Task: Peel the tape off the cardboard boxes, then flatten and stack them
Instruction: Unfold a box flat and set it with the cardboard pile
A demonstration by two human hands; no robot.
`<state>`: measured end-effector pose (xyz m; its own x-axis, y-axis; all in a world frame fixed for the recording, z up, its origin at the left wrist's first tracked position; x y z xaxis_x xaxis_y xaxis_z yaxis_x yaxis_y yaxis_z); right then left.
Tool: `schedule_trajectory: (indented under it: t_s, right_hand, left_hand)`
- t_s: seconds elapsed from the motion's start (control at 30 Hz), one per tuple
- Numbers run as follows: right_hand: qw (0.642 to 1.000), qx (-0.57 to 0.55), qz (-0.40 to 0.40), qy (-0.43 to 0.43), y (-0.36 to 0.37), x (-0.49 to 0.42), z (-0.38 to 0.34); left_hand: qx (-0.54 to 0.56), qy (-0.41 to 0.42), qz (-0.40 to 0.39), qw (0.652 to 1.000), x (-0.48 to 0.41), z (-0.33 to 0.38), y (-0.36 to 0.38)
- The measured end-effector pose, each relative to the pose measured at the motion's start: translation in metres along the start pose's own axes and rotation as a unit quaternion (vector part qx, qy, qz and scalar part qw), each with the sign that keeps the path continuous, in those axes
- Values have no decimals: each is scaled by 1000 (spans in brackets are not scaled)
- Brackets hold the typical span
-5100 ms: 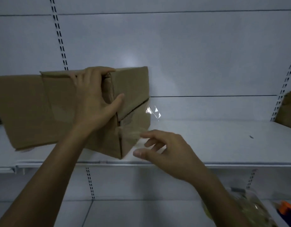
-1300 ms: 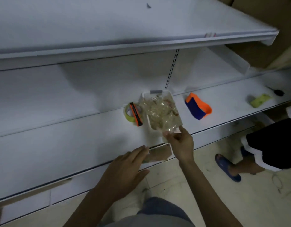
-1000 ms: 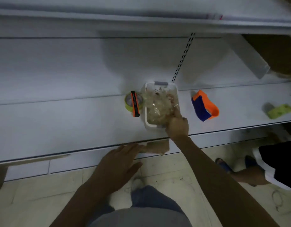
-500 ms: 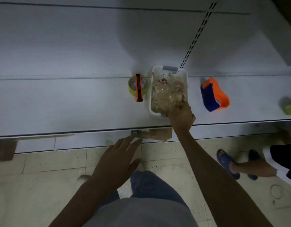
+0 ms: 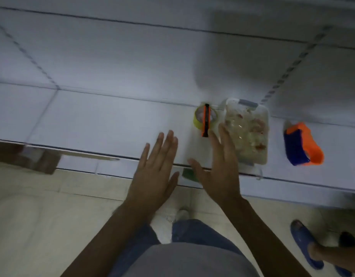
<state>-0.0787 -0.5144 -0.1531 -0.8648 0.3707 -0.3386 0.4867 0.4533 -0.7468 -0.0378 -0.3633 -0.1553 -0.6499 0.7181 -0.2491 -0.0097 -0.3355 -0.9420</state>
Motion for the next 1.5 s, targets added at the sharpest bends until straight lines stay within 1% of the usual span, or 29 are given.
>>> schedule_trajectory:
  t_s: [0.03,0.1,0.17,0.2,0.27,0.37,0.43,0.5,0.6,0.7,0.77,0.87,0.93,1.0,1.07,1.13,1.17,1.2,1.23,1.27,1.3,1.33,1.37,1.4,1.47,1.5]
  right_hand:
    - [997,0,-18,-71,4,-3,-29]
    - [978,3,-40,-203,10,-8,-89]
    - [952,-12,-40,-302,11,-15,-141]
    - [941,-23,-35,-337,10,-21,-165]
    - [920,-39,-20,-390,5,-36,-213]
    - [890,-51,12,-452,-3,-60,-283]
    - [873,-49,38,-485,-9,-75,-325]
    - [857,-53,56,-509,-14,-88,-361]
    - [850,-66,90,-515,-17,-111,-407]
    - [857,-47,118,-499,-9,-133,-446]
    - [865,-21,129,-484,1,-144,-469]
    - [874,-3,141,-465,18,-154,-502]
    - [875,5,150,-460,26,-160,-520]
    - [883,2,171,-436,29,-165,-531]
    - [904,-21,189,-383,30,-168,-538]
    - [923,-58,175,-339,36,-165,-544]
    - [923,-63,165,-342,40,-161,-548]
    - [917,-48,158,-363,46,-156,-553]
    - [906,-19,150,-396,52,-149,-558]
    - [893,9,132,-431,60,-143,-563]
    - [882,31,107,-458,68,-138,-566]
    - [876,48,79,-473,75,-134,-568]
    - [876,59,54,-476,80,-132,-569]
    - [881,65,29,-468,83,-131,-571]
    - [891,69,-2,-448,84,-134,-578]
    - [896,73,-9,-438,83,-136,-582]
  left_hand:
    - [-27,3,17,999,-1,-11,-8]
    - [-78,-1,44,996,2,-40,-30]
    - [-122,-22,87,989,8,-69,-61]
    - [-141,-35,114,983,13,-82,-81]
    - [-174,-57,187,965,21,-106,-128]
    - [-238,-89,286,924,34,-136,-201]
    - [-264,-93,326,903,39,-154,-245]
    - [-275,-89,357,888,42,-176,-288]
    - [-255,-99,393,878,44,-219,-344]
    - [-230,-113,421,870,45,-269,-385]
    - [-228,-106,426,869,44,-297,-406]
    - [-200,-52,444,872,46,-324,-434]
    - [-188,2,460,868,51,-332,-443]
    - [-205,63,478,852,57,-337,-446]
    - [-194,90,500,839,63,-344,-458]
    - [-154,82,496,850,66,-353,-479]
    - [-135,75,478,864,64,-357,-489]
    - [-103,60,446,887,61,-363,-497]
    - [-56,38,393,917,56,-372,-500]
    - [4,13,320,947,50,-380,-497]
    - [66,-12,241,968,46,-389,-489]
    - [109,-36,183,976,44,-397,-478]
    - [120,-53,174,976,43,-405,-472]
    - [122,-73,203,969,43,-413,-471]
    - [118,-125,291,941,41,-427,-477]
    - [113,-148,312,932,36,-434,-478]
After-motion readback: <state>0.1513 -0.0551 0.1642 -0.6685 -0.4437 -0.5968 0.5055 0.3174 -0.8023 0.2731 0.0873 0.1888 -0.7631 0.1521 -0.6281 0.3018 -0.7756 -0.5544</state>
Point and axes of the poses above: each hand's wrist, its own x-axis away from the middle knuckle, its own y-axis out of the palm, z = x × y, the point moved 6 cm from there along -x, towards the middle knuckle, and after that the axes turned 4 degrees about y, right-handed, at the moved point
